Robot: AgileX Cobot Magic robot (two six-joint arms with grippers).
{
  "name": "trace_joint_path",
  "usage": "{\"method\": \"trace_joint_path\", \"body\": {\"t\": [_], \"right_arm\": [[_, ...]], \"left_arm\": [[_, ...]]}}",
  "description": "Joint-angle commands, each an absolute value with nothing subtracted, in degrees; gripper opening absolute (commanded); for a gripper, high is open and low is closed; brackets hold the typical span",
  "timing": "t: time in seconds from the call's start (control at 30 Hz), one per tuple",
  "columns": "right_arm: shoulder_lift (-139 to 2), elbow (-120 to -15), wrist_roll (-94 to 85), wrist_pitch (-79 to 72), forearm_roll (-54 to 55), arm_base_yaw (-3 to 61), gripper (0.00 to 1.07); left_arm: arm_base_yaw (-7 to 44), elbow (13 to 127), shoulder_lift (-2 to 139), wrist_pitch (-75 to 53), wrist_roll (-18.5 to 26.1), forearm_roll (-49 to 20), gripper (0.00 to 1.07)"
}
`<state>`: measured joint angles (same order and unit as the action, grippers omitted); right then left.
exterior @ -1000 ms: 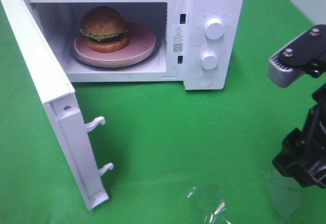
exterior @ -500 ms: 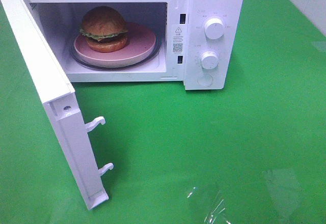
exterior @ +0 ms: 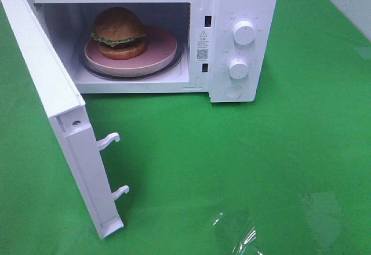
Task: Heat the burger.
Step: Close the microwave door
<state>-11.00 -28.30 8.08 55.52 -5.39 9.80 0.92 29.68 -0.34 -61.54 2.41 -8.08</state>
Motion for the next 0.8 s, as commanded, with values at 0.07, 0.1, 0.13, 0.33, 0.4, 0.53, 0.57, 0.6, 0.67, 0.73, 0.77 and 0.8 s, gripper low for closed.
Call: {"method": "trace_joint_path", "body": {"t": [0.07,0.1,0.13,0.33,0.4,0.53,0.57,0.6,0.67,0.73,0.77,0.8], "right_arm": [[-5.56,-28.19,6.82,55.06,-4.01,6.47,0.74],[-5.56,-28.19,6.82,55.06,-4.01,6.47,0.74],[-3.32,-28.19,6.93,55.06,-4.13,5.56,0.74],[1.83,-28.07,6.88,55.06,-4.13,3.09,0.74],[1.72,-28.02,6.88,55.06,-4.18,2.23,0.74],[1.72,-28.02,6.88,55.06,-4.18,2.23,0.74],[1.72,-28.02,6.88,55.06,-4.18,2.23,0.74],[1.72,-28.02,6.88,55.06,-4.18,2.23,0.74],[1.72,-28.02,6.88,55.06,-4.18,2.23,0.74],[1.72,-28.02,6.88,55.06,-4.18,2.23,0.74],[1.72,-28.02,6.88,55.06,-4.18,2.23,0.74],[1.72,-28.02,6.88,55.06,-4.18,2.23,0.74]], "left_arm": [[1.09,29.51,-1.20,-61.13,2.12,-8.31,0.99],[1.09,29.51,-1.20,-61.13,2.12,-8.31,0.99],[1.09,29.51,-1.20,-61.13,2.12,-8.31,0.99],[1.09,29.51,-1.20,-61.13,2.12,-8.31,0.99],[1.09,29.51,-1.15,-61.13,2.12,-8.31,0.99],[1.09,29.51,-1.03,-61.13,2.12,-8.31,0.99],[1.09,29.51,-1.03,-61.13,2.12,-8.31,0.99],[1.09,29.51,-1.03,-61.13,2.12,-8.31,0.99],[1.09,29.51,-0.92,-61.13,2.12,-8.31,0.99],[1.09,29.51,-0.92,-61.13,2.12,-8.31,0.99],[1.09,29.51,-0.92,-61.13,2.12,-8.31,0.99],[1.09,29.51,-0.92,-61.13,2.12,-8.31,0.99]]}}
